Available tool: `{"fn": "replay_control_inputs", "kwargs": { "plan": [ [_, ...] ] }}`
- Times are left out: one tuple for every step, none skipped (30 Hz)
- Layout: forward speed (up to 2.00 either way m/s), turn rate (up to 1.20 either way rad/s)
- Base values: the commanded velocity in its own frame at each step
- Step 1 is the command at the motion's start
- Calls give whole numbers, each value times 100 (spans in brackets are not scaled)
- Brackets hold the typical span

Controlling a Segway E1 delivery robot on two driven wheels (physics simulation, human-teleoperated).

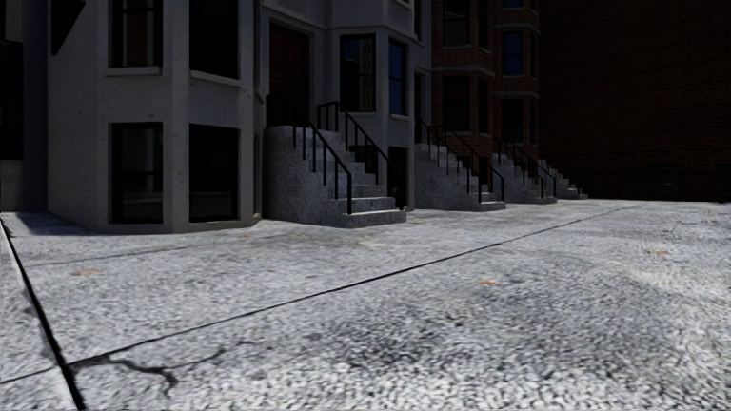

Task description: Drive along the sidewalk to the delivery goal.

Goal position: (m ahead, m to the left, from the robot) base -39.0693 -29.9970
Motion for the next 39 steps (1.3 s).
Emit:
{"fn": "replay_control_inputs", "kwargs": {
  "plan": [
    [200, -107],
    [200, -107],
    [200, -107],
    [200, -107],
    [200, -107],
    [200, -107],
    [200, -107],
    [200, -107],
    [200, -107],
    [200, -107],
    [200, -107],
    [200, -107],
    [200, -107],
    [200, -107],
    [200, -107],
    [200, -107],
    [200, -107],
    [200, -107],
    [200, -107],
    [200, -107],
    [200, -103],
    [200, -103],
    [200, -90],
    [200, 0],
    [200, 0],
    [200, 0],
    [200, 0],
    [200, 0],
    [200, 0],
    [200, 0],
    [200, 0],
    [200, 0],
    [200, 0],
    [200, 0],
    [200, 0],
    [200, 0],
    [200, 0],
    [200, 0],
    [200, 0]
  ]
}}
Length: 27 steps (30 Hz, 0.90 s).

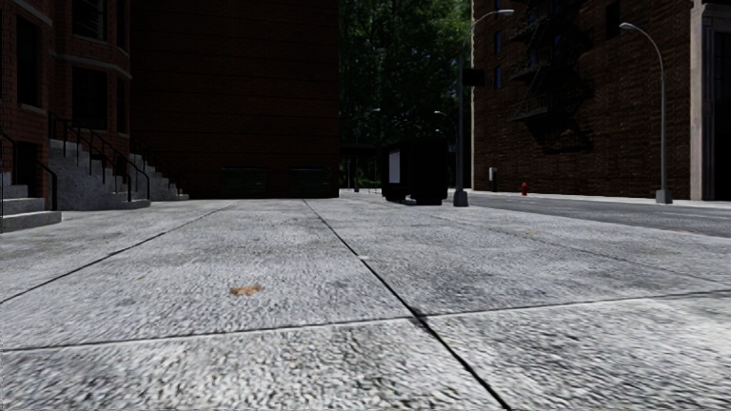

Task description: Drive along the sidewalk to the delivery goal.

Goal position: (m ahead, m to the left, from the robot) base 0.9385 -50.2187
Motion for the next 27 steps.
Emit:
{"fn": "replay_control_inputs", "kwargs": {
  "plan": [
    [200, 0],
    [200, 0],
    [200, 0],
    [200, 0],
    [200, 0],
    [200, 0],
    [200, 0],
    [200, 0],
    [200, 0],
    [200, 0],
    [200, 0],
    [200, 0],
    [200, 0],
    [200, 0],
    [200, 0],
    [200, 0],
    [200, 0],
    [200, 0],
    [200, 0],
    [200, 0],
    [200, 0],
    [200, 0],
    [200, 0],
    [200, 0],
    [200, 0],
    [200, 0],
    [200, 0]
  ]
}}
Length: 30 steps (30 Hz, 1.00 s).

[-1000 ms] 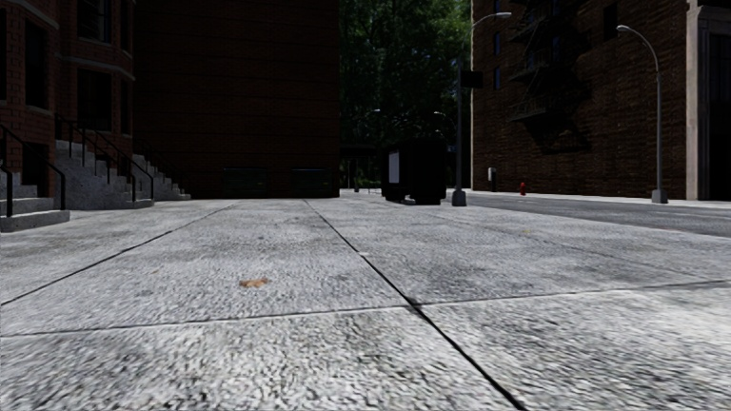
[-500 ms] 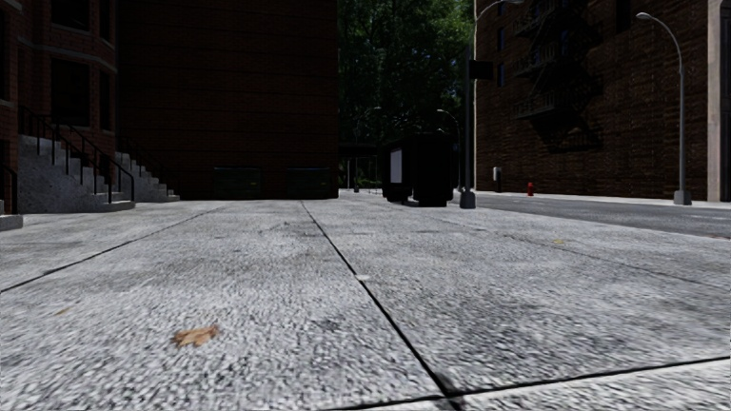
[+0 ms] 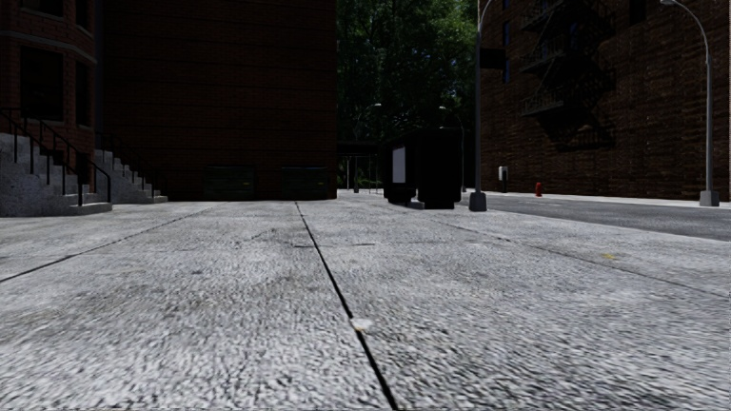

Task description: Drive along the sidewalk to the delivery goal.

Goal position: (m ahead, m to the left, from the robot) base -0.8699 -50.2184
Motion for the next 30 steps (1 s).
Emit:
{"fn": "replay_control_inputs", "kwargs": {
  "plan": [
    [200, 0],
    [200, 0],
    [200, 0],
    [200, 0],
    [200, 0],
    [200, 0],
    [200, 0],
    [200, 0],
    [200, 0],
    [200, 0],
    [200, 0],
    [200, 0],
    [200, 6],
    [200, 15],
    [200, 18],
    [200, 18],
    [200, 24],
    [200, 26],
    [200, 26],
    [200, 26],
    [200, 26],
    [200, 26],
    [200, 26],
    [200, 26],
    [200, 24],
    [200, 24],
    [200, 12],
    [200, 0],
    [200, 0],
    [200, 0]
  ]
}}
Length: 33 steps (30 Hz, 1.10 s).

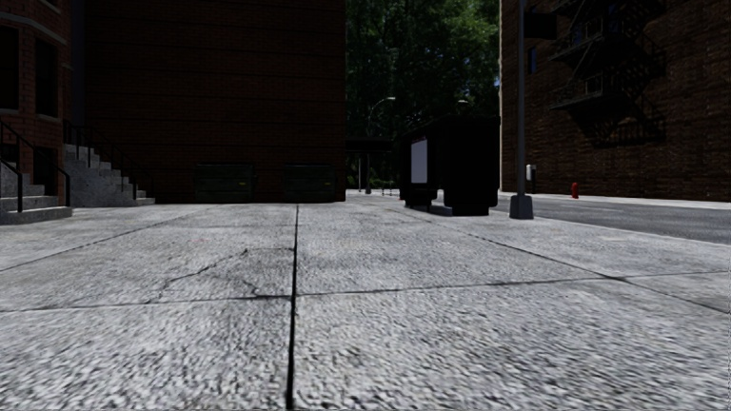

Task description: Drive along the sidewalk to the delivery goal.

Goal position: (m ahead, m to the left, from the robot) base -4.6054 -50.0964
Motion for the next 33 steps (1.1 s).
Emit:
{"fn": "replay_control_inputs", "kwargs": {
  "plan": [
    [200, 0],
    [200, 0],
    [200, 0],
    [200, 0],
    [200, 0],
    [200, 0],
    [200, 0],
    [200, 0],
    [200, 0],
    [200, 0],
    [200, 0],
    [200, 0],
    [200, 0],
    [200, 0],
    [200, 0],
    [200, 0],
    [200, 0],
    [200, 0],
    [200, 0],
    [200, 0],
    [200, 0],
    [200, 0],
    [200, 0],
    [200, 0],
    [200, 0],
    [200, 0],
    [200, 0],
    [200, 0],
    [200, 0],
    [200, 0],
    [200, 0],
    [200, 0],
    [200, 0]
  ]
}}
